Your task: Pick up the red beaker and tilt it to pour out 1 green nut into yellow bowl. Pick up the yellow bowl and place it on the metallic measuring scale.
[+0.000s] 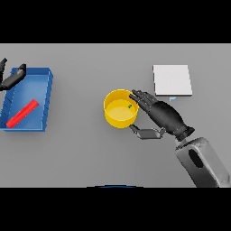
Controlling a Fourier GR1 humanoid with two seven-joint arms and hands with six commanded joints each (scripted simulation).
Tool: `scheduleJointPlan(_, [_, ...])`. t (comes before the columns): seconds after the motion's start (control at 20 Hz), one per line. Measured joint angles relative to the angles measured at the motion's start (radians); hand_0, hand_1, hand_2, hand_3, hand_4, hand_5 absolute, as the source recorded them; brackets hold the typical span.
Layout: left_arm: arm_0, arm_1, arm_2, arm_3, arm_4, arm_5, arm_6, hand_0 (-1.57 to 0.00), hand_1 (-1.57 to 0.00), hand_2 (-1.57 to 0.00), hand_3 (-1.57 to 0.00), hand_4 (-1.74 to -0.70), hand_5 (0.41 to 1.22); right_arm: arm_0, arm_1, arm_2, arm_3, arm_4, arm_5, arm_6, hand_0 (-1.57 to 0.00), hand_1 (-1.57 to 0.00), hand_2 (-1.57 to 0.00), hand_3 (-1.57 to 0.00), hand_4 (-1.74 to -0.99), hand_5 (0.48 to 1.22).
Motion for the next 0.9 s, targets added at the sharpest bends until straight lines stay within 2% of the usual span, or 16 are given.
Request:
scheduleJointPlan(0.1, [0.003, 0.006, -0.009, -0.005, -0.009, -0.002, 0.01, 0.0, 0.0, 0.0, 0.0, -0.71, 0.672, -0.062, -0.053, 0.058, 0.028, 0.07, 0.04, -0.061, 0.0, 0.0, 0.0, 0.0, -1.228, 0.703])
scheduleJointPlan(0.15, [-0.002, 0.007, -0.01, -0.009, -0.01, -0.002, 0.011, 0.0, 0.0, 0.0, 0.0, -0.71, 0.676, -0.101, -0.065, 0.081, 0.051, 0.1, 0.06, -0.06, 0.0, 0.0, 0.0, 0.0, -1.223, 0.705])
scheduleJointPlan(0.25, [0.009, 0.005, -0.004, -0.017, 0.001, -0.001, 0.001, 0.0, 0.0, 0.0, 0.0, -0.71, 0.682, -0.164, -0.076, 0.125, 0.098, 0.14, 0.103, -0.071, 0.0, 0.0, 0.0, 0.0, -1.213, 0.705])
scheduleJointPlan(0.3, [0.009, 0.002, -0.004, -0.016, 0.004, -0.005, 0.0, 0.0, 0.0, 0.0, 0.0, -0.72, 0.682, -0.187, -0.084, 0.151, 0.12, 0.161, 0.115, -0.1, 0.0, 0.0, 0.0, 0.0, -1.211, 0.704])
scheduleJointPlan(0.45, [0.025, 0.009, 0.004, -0.031, 0.013, 0.004, -0.013, 0.0, 0.0, 0.0, 0.0, -0.72, 0.688, -0.271, -0.08, 0.199, 0.199, 0.19, 0.16, -0.134, 0.0, 0.0, 0.0, 0.0, -1.219, 0.705])
scheduleJointPlan(0.55, [0.024, 0.013, 0.002, -0.035, 0.014, -0.001, -0.008, 0.0, 0.0, 0.0, 0.0, -0.72, 0.688, -0.328, -0.054, 0.228, 0.259, 0.21, 0.199, -0.106, 0.0, 0.0, 0.0, 0.0, -1.223, 0.704])
scheduleJointPlan(0.65, [0.025, 0.014, 0.008, -0.027, 0.016, 0.0, -0.011, 0.0, 0.0, 0.0, 0.0, -0.72, 0.686, -0.355, -0.052, 0.261, 0.295, 0.235, 0.211, -0.123, 0.0, 0.0, 0.0, 0.0, -1.226, 0.702])
scheduleJointPlan(0.9, [0.039, 0.012, 0.01, -0.035, 0.022, 0.006, -0.015, 0.0, 0.0, 0.0, 0.0, -0.72, 0.684, -0.426, -0.027, 0.31, 0.399, 0.274, 0.245, -0.123, 0.0, 0.0, 0.0, 0.0, -1.266, 0.72])
